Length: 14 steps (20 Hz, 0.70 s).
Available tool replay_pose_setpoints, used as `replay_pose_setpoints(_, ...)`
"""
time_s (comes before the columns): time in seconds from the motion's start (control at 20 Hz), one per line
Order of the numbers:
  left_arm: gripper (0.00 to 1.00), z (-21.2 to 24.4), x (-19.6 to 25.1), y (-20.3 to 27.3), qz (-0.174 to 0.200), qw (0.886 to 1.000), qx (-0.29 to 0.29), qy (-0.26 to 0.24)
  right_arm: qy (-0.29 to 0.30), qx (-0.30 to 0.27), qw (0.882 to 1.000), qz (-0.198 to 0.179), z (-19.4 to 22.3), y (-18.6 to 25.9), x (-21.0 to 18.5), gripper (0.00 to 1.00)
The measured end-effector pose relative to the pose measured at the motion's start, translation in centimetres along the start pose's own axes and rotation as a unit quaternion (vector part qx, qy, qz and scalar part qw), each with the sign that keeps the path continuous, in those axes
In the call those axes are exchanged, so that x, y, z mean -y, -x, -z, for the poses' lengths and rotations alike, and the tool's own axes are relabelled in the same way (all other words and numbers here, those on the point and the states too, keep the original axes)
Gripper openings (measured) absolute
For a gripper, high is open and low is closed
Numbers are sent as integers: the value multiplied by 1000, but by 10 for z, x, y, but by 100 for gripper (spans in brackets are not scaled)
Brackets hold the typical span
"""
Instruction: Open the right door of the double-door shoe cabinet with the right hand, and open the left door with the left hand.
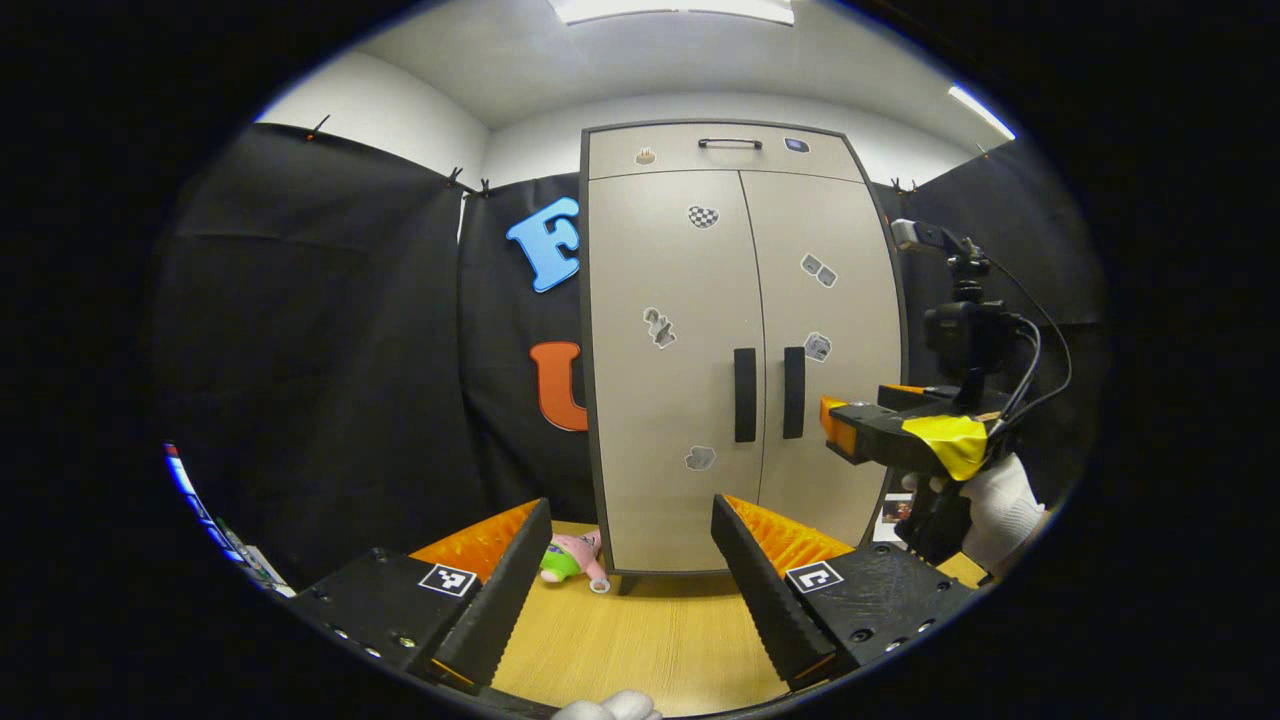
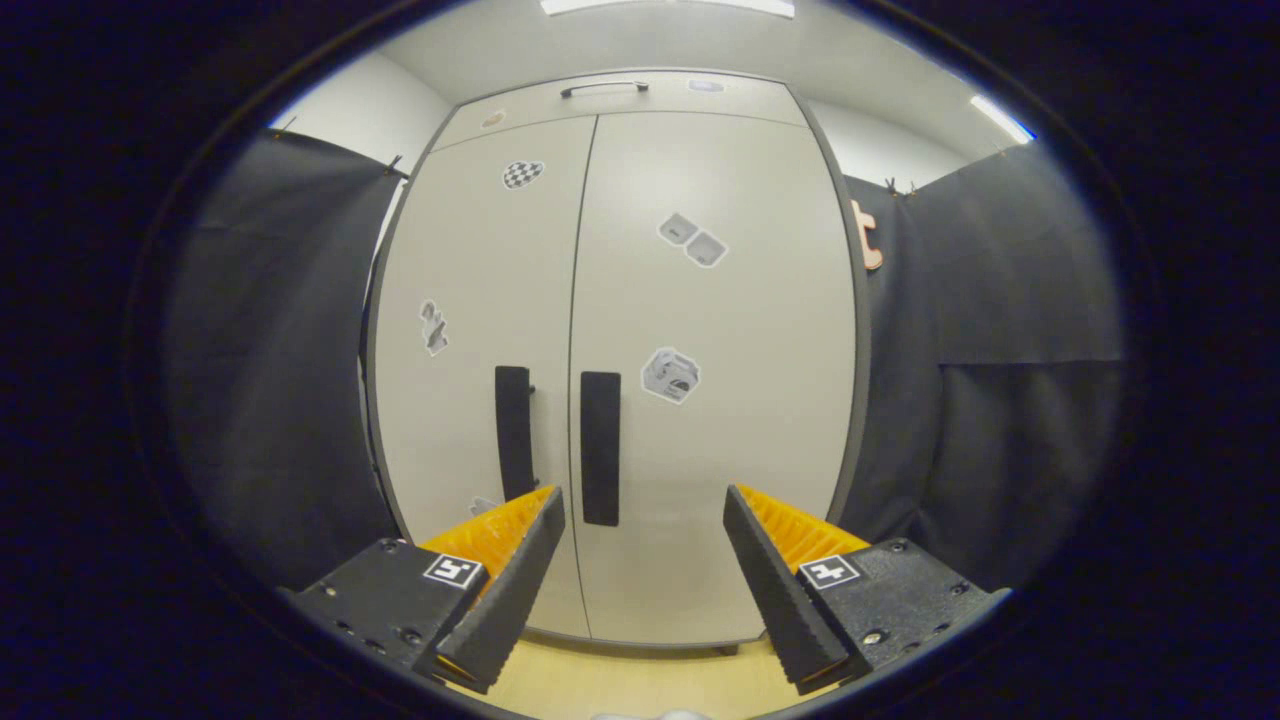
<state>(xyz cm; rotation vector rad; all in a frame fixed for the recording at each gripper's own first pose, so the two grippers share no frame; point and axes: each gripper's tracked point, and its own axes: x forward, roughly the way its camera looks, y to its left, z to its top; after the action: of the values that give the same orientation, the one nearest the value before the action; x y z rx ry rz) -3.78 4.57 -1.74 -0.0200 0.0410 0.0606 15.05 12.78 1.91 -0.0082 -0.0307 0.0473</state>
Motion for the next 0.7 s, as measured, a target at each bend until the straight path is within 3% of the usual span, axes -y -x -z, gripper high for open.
replay_pose_setpoints(0.25,96,6,-7,1,-13,1000,-10,6,-8,-11,1000,-1,-3,-54,-19,97)
replay_pose_setpoints(0.45,96,14,-17,-2,-29,999,-17,8,-2,-22,1000,10,-8,-82,-26,83)
replay_pose_setpoints(0.65,96,18,-22,-4,-36,999,-22,12,-22,-45,998,23,-3,-98,-26,55)
replay_pose_setpoints(0.7,96,20,-23,-5,-38,999,-24,11,-23,-48,998,26,-4,-100,-25,41)
